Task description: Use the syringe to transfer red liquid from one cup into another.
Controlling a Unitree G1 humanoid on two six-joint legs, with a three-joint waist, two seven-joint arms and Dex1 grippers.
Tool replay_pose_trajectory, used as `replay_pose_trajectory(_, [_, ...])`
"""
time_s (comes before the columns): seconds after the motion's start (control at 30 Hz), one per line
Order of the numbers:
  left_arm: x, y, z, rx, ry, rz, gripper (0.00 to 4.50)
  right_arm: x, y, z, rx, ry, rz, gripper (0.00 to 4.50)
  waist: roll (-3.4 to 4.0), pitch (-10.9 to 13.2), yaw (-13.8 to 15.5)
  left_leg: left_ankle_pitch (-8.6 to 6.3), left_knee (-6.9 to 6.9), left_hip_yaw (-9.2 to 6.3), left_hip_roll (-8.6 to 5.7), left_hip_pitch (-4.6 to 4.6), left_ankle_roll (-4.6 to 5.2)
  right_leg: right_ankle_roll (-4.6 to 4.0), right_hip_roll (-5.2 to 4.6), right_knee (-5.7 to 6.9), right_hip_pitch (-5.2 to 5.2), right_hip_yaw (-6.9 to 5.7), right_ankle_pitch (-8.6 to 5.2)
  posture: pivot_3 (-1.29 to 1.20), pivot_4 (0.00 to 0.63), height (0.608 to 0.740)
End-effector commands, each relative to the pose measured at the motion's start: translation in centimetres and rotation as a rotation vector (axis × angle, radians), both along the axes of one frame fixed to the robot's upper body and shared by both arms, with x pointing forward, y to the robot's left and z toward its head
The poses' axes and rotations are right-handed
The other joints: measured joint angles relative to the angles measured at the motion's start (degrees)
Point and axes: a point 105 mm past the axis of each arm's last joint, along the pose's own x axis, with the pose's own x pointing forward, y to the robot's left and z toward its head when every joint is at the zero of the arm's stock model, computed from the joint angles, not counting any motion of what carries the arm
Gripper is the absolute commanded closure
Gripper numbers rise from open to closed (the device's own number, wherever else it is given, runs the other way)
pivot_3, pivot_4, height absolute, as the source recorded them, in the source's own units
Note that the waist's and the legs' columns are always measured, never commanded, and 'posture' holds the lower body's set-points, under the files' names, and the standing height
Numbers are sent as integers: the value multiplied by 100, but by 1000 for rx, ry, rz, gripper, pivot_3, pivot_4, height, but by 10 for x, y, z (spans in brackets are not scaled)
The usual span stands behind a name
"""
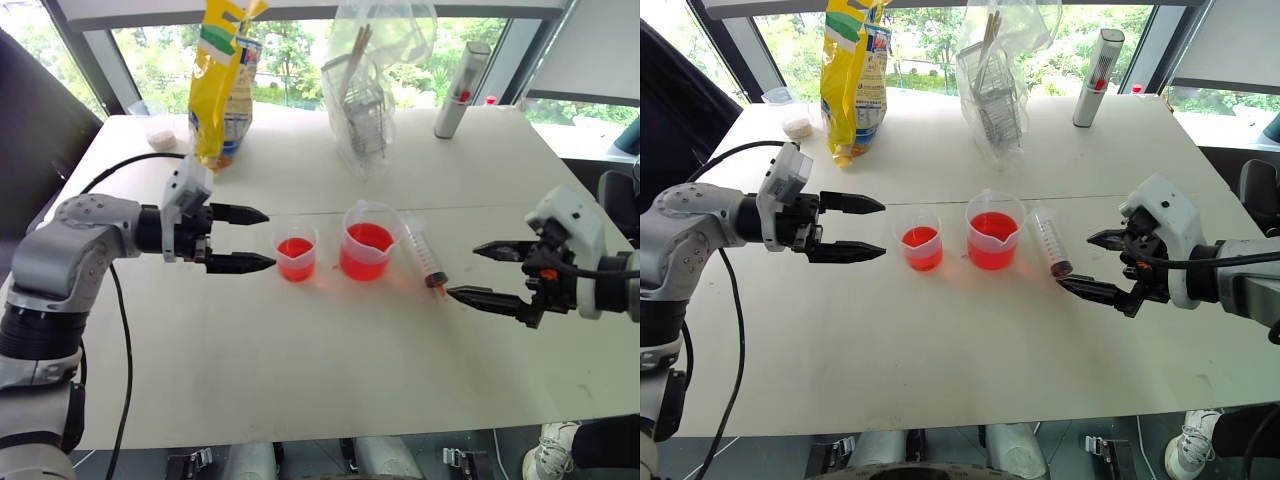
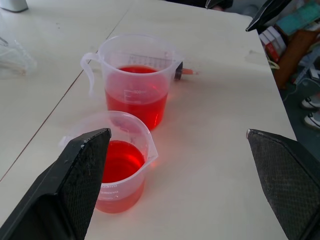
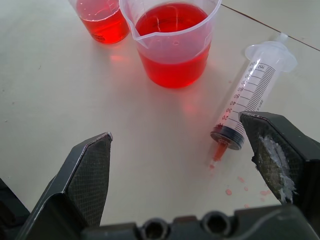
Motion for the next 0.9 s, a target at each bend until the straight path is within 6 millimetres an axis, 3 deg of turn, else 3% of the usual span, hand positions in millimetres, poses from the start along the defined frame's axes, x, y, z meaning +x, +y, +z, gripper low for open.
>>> replay_pose_trajectory(0.03, [-2,-3,9,-4,-39,-24,0,1,1,6,-13,-34,9,64,0,0,0,0,0,0,0,0,0,0,0,0,0,0,0,0,150,739])
replay_pose_trajectory(0.67, [-1,-2,9,-14,-54,-18,0,14,0,6,-17,-16,-2,64,0,0,-3,0,0,1,0,0,0,0,-1,0,0,0,0,0,150,739])
replay_pose_trajectory(0.9, [3,-5,11,-32,-66,-26,0,58,-1,-1,-28,121,-165,64,1,1,-27,0,2,11,2,13,0,-4,-2,5,-1,5,0,0,150,739])
